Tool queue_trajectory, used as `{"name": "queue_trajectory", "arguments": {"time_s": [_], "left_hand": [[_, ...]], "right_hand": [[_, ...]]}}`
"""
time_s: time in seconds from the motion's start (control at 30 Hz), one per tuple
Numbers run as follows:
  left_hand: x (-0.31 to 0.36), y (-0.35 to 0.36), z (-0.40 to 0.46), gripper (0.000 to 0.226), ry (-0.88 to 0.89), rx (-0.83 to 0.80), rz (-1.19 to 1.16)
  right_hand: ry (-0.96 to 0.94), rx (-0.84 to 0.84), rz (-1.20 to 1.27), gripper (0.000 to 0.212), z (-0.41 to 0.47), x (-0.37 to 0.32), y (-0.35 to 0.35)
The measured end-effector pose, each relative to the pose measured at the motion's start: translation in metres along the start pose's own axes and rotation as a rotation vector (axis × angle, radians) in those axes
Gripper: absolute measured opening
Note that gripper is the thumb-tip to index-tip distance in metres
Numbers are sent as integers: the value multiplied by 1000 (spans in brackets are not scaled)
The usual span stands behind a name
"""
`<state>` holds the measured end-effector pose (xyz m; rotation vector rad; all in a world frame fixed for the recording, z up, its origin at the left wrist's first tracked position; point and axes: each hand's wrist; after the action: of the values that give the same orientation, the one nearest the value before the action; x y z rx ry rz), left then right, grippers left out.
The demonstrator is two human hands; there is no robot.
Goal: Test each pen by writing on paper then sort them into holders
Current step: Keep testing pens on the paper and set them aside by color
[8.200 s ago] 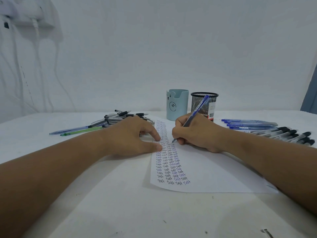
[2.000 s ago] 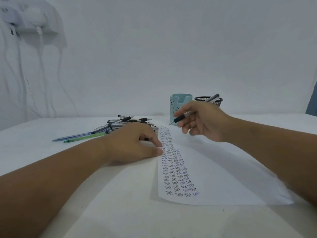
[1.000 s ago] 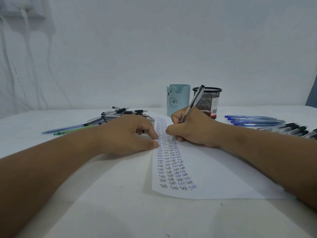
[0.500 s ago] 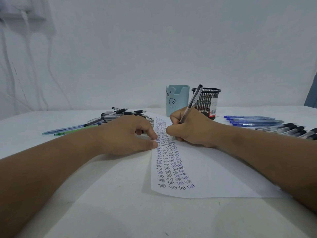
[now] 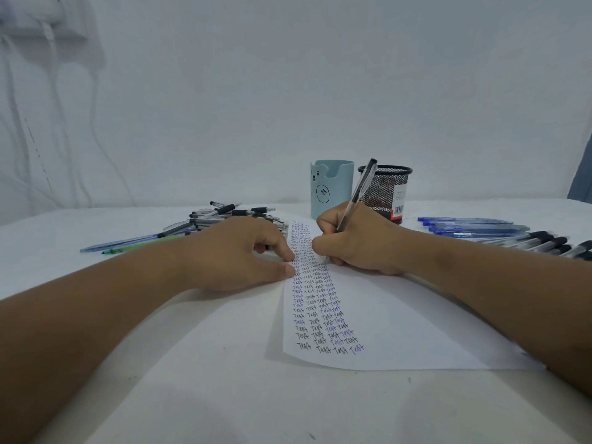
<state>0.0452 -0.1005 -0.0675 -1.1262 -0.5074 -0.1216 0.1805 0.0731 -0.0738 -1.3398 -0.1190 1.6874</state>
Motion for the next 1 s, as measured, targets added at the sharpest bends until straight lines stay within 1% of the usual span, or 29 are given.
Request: {"name": "queue_trajectory", "arguments": {"time_s": [0.2,0.37,0.5,0.7,0.77,0.87,0.9,0.97,1.0], "left_hand": [[1,0,-1,16,5,-10,11],[-2,0,-1,14,6,2,5],[-2,0,0,17,16,-4,15],[-1,0,0,15,19,-2,19],[-1,0,0,15,16,4,14],[0,0,0,14,22,10,13],[0,0,-1,14,23,12,11],[0,1,-1,14,25,15,15],[0,1,-2,14,22,17,15]], "right_hand": [[-20,42,-13,33,1,4,1],[5,25,-10,41,3,3,1],[4,27,2,39,2,3,1],[-45,40,-65,41,-1,0,-1],[-39,68,-36,43,-2,0,0],[51,154,182,46,-1,-1,-1],[65,164,212,50,-1,-3,-2],[28,179,145,57,-1,-8,-10],[-4,195,115,54,-1,-10,-15]]}}
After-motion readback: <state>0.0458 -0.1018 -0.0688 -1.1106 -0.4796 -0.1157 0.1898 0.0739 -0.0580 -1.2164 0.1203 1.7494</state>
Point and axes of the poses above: each hand's wrist, its own z-axis towards the middle knuckle, its own y-axis out of the palm, x = y × z, and after that the axes turned 7 degrees about x, right-handed
